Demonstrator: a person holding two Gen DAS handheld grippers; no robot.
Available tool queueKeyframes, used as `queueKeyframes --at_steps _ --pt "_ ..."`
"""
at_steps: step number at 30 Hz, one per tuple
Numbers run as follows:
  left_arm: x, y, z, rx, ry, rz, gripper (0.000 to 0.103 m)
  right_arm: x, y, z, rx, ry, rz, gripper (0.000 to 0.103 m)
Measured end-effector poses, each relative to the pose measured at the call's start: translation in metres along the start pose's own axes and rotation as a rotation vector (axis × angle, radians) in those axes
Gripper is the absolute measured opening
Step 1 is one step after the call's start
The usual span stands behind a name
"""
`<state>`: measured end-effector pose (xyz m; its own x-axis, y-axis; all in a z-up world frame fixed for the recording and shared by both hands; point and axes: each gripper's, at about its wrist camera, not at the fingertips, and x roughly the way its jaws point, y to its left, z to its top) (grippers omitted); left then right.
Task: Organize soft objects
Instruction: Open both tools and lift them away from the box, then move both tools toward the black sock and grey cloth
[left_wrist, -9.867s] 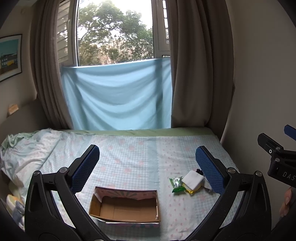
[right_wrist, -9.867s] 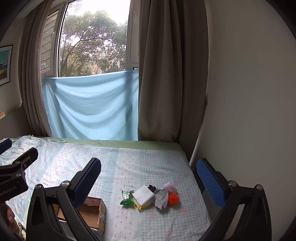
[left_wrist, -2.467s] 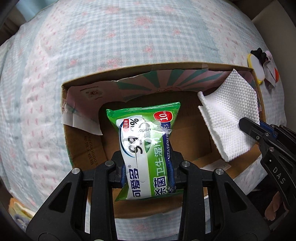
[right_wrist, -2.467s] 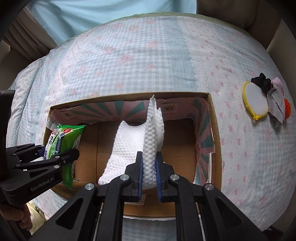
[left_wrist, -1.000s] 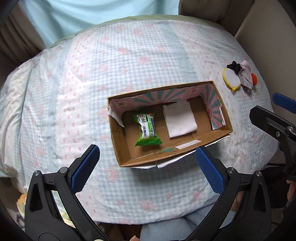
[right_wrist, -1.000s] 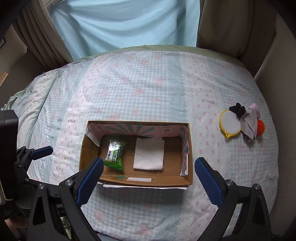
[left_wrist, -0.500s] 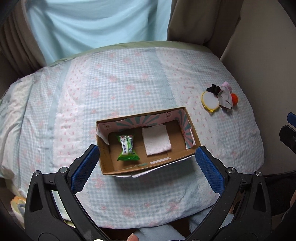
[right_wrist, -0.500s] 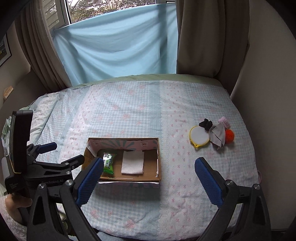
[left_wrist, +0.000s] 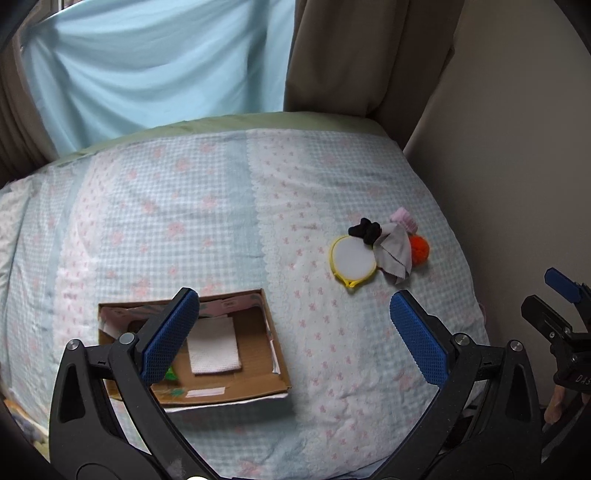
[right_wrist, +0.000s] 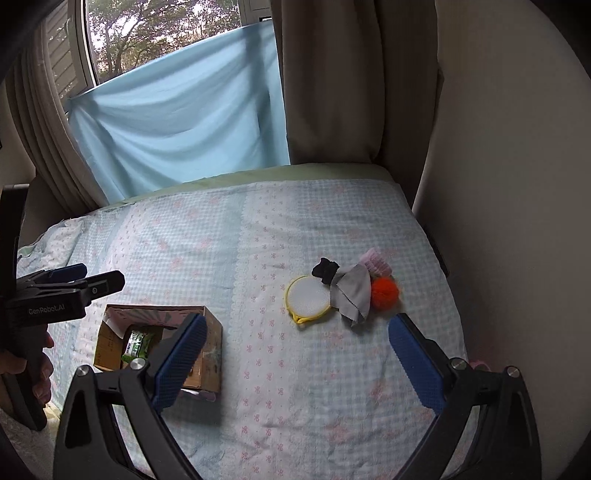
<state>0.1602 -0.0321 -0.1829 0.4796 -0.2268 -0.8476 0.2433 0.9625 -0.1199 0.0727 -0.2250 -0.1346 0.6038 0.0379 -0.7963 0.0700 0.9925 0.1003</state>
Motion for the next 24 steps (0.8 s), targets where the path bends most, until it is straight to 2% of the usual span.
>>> queueKeyframes --at_steps 9,16,20,24 --pt "0.101 -0.062 0.016 0.084 0.139 -0.006 0.103 0.070 -0.076 0.028 0.022 0.040 0.029 0.098" --pt "0.195 -0.085 0.047 0.227 0.185 -0.084 0.103 0.142 -0.112 0.033 0.058 0.053 0.005 0.098" --pt "0.257 -0.093 0.068 0.301 0.243 -0.177 0.103 0.182 -0.123 0.027 0.061 0.070 0.005 0.097" --pt "0.318 -0.109 0.078 0.419 0.290 -0.224 0.103 0.225 -0.125 0.017 0.018 0.083 -0.013 0.088"
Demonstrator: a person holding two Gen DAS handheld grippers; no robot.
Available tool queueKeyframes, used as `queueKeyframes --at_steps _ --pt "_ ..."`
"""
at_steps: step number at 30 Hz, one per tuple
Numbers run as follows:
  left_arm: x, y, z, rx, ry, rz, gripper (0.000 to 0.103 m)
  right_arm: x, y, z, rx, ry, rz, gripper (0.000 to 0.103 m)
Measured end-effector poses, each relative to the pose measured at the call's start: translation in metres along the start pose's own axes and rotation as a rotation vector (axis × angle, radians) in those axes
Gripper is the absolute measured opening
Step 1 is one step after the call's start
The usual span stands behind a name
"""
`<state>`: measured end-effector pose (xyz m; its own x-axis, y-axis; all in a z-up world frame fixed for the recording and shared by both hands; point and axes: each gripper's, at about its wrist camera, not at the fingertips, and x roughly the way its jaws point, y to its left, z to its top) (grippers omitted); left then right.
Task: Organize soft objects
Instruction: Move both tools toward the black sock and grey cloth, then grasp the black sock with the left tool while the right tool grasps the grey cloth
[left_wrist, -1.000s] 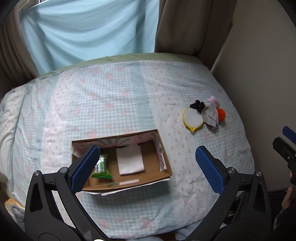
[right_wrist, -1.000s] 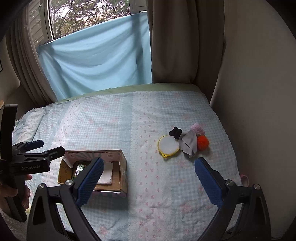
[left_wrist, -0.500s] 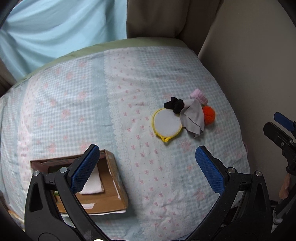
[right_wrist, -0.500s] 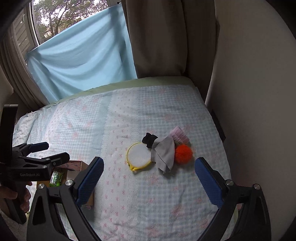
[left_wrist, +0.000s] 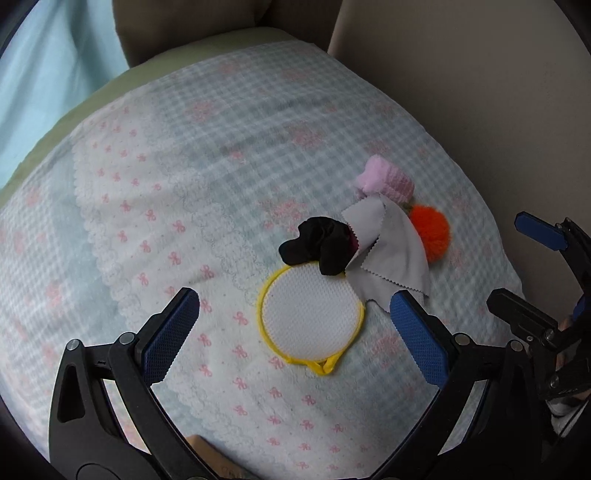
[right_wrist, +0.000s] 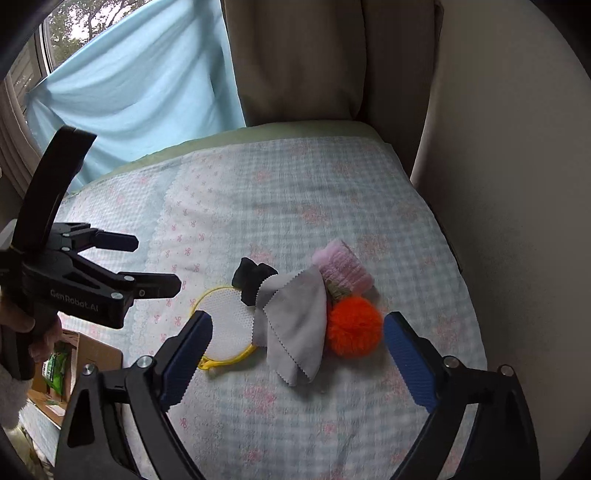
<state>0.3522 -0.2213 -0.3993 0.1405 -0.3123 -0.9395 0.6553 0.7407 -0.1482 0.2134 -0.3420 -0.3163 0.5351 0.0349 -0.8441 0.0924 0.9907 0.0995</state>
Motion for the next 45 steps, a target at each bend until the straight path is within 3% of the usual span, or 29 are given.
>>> queueKeyframes --at_steps 8,16,18,20,22,25,32,38,41,45 --pt "0.093 0.005 0.022 0.112 0.087 -0.077 0.102 0.091 0.001 -0.012 -0.099 0.047 0.004 0.076" --pt "0.131 0.002 0.032 0.132 0.094 -0.157 0.092 0.138 0.000 -0.016 -0.155 0.070 0.012 0.062" --pt "0.132 0.000 0.033 0.140 0.083 -0.164 0.088 0.139 0.001 -0.017 -0.161 0.056 0.010 0.060" --pt "0.132 -0.004 0.035 0.159 0.079 -0.166 0.076 0.138 0.003 -0.019 -0.175 0.047 -0.002 0.055" --pt "0.131 -0.008 0.038 0.176 0.082 -0.150 0.053 0.137 0.004 -0.021 -0.186 0.040 -0.014 0.052" --pt "0.131 -0.011 0.044 0.177 0.080 -0.161 0.031 0.136 0.007 -0.023 -0.204 0.023 -0.039 0.049" --pt "0.124 -0.011 0.040 0.178 0.056 -0.143 0.022 0.128 0.019 -0.030 -0.260 -0.018 -0.116 0.042" --pt "0.113 -0.008 0.030 0.137 0.037 -0.134 0.018 0.124 0.030 -0.032 -0.305 -0.055 -0.138 0.018" --pt "0.107 -0.003 0.028 0.123 0.033 -0.129 0.018 0.123 0.033 -0.032 -0.303 -0.058 -0.132 0.012" --pt "0.093 0.009 0.022 0.088 0.021 -0.139 0.018 0.118 0.035 -0.032 -0.282 -0.071 -0.123 0.012"
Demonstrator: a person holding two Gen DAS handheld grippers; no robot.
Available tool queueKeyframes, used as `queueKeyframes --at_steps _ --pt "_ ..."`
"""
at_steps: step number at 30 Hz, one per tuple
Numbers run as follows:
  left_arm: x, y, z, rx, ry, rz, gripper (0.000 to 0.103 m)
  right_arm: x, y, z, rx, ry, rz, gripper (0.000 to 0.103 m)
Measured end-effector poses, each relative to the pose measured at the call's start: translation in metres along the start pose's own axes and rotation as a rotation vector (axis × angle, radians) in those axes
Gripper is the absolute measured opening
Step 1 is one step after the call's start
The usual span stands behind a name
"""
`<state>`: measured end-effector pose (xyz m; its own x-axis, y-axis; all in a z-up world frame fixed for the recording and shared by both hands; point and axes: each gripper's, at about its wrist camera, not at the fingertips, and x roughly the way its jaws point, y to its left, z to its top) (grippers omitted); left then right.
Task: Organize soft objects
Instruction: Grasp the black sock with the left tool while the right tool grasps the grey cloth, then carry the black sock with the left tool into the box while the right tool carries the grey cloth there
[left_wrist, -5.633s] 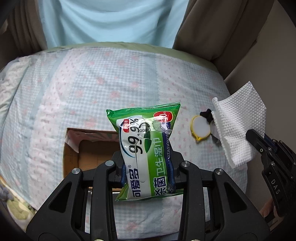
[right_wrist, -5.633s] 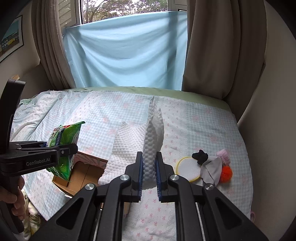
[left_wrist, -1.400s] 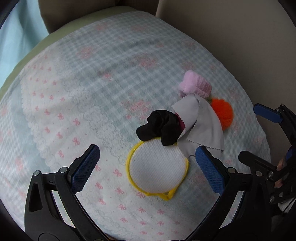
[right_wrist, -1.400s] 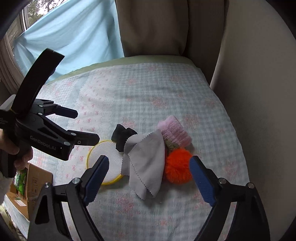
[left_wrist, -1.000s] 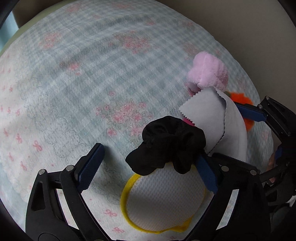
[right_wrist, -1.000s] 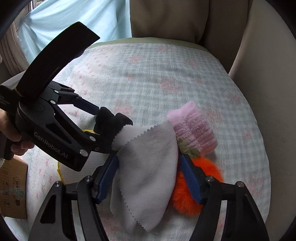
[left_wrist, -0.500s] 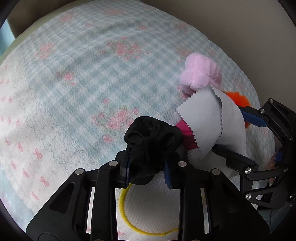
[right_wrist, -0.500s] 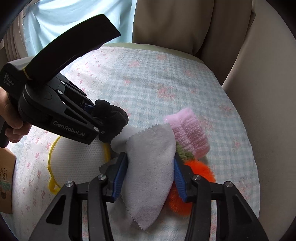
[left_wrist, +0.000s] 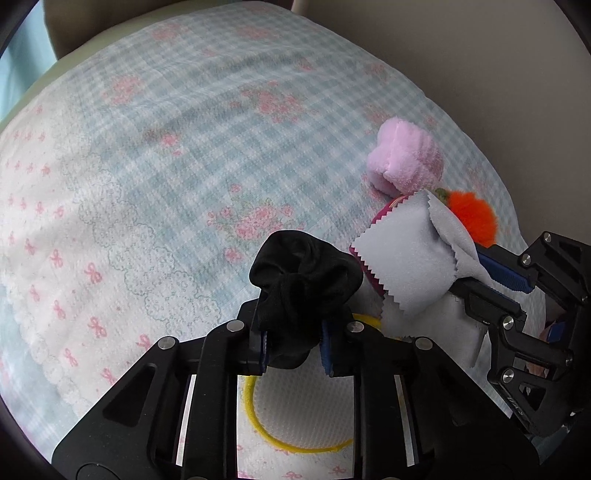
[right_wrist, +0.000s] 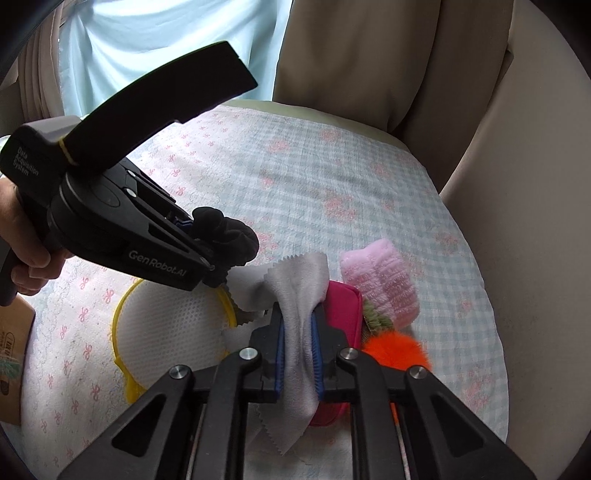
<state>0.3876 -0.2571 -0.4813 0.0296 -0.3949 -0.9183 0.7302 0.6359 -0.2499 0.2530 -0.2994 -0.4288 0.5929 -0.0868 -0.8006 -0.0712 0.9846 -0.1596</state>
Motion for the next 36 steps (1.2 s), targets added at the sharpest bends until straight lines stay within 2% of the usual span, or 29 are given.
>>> queueKeyframes --at_steps 6,14,19,25,30,36 --pt "-0.026 0.018 -0.006 -0.091 -0.036 -0.033 0.018 -0.011 -0.004 0.003 0.051 -0.011 0.006 0.012" --pt "-0.062 0.014 -0.012 -0.115 -0.092 0.016 0.017 -0.029 -0.007 0.008 0.079 -0.041 0.003 0.012" --pt "-0.106 -0.003 -0.017 -0.112 -0.137 0.056 0.018 -0.055 -0.011 0.017 0.104 -0.066 0.012 0.012" --pt "-0.177 -0.028 -0.031 -0.158 -0.209 0.105 0.018 -0.112 -0.014 0.038 0.107 -0.105 0.027 0.011" --pt "-0.243 -0.045 -0.064 -0.232 -0.258 0.160 0.018 -0.167 -0.013 0.056 0.094 -0.114 0.055 0.012" --pt "-0.315 -0.055 -0.121 -0.357 -0.309 0.227 0.018 -0.232 0.004 0.075 0.067 -0.116 0.112 0.011"
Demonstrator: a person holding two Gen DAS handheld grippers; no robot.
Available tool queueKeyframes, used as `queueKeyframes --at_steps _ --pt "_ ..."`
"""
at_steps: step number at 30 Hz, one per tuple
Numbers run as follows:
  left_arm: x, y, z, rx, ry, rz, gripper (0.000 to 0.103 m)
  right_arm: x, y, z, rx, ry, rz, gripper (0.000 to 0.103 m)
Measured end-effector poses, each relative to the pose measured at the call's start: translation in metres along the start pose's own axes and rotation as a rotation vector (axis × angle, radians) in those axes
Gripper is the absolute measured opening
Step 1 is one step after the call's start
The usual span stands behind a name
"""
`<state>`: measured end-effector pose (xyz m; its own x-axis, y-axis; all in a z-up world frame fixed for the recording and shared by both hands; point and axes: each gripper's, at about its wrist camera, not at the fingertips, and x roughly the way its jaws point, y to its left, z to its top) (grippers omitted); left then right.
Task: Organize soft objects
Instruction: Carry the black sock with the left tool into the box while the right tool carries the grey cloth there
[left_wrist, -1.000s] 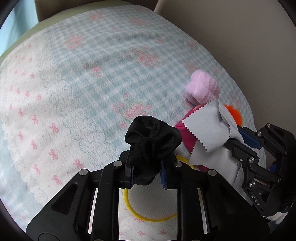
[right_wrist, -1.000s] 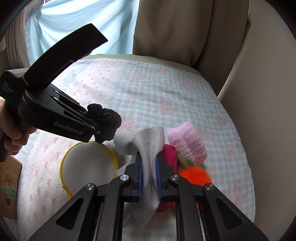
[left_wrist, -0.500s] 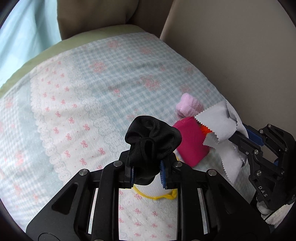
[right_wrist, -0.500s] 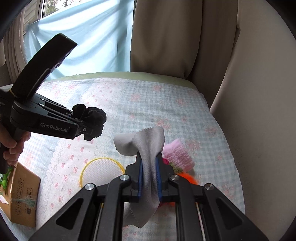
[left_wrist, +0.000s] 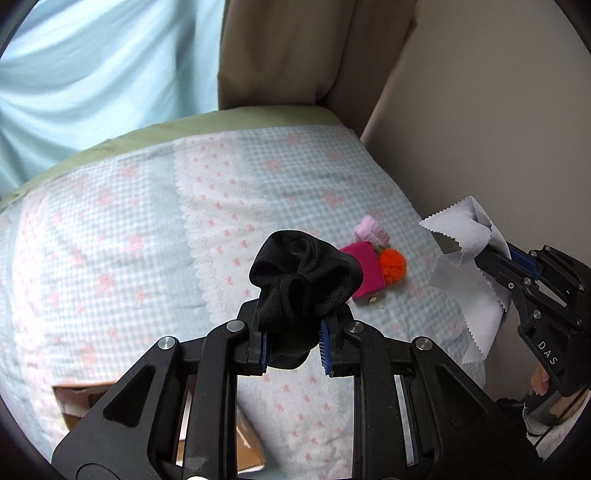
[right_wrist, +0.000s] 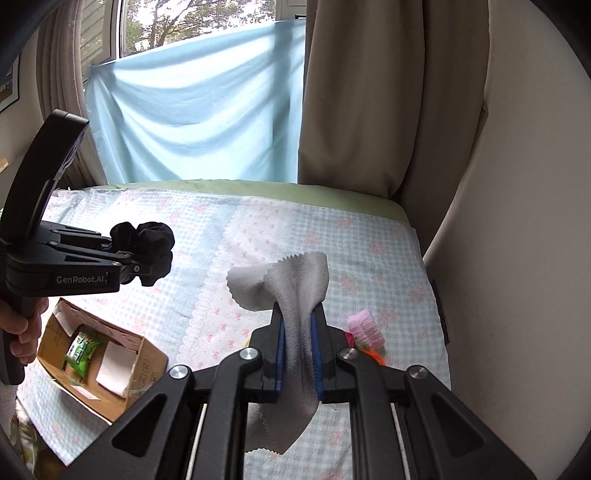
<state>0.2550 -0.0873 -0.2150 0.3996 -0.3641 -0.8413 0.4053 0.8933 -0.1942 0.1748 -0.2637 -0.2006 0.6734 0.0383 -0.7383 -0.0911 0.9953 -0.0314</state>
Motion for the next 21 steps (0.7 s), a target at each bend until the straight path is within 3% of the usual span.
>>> queueKeyframes --at_steps 11,21 --pt "-0.098 0.096 -0.081 -0.191 -0.028 0.090 0.018 -0.062 0.102 0.020 -0.053 0.000 0.137 0.011" --pt "-0.131 0.205 -0.141 -0.199 0.030 0.115 0.018 -0.060 0.227 0.017 0.062 0.054 0.205 0.012"
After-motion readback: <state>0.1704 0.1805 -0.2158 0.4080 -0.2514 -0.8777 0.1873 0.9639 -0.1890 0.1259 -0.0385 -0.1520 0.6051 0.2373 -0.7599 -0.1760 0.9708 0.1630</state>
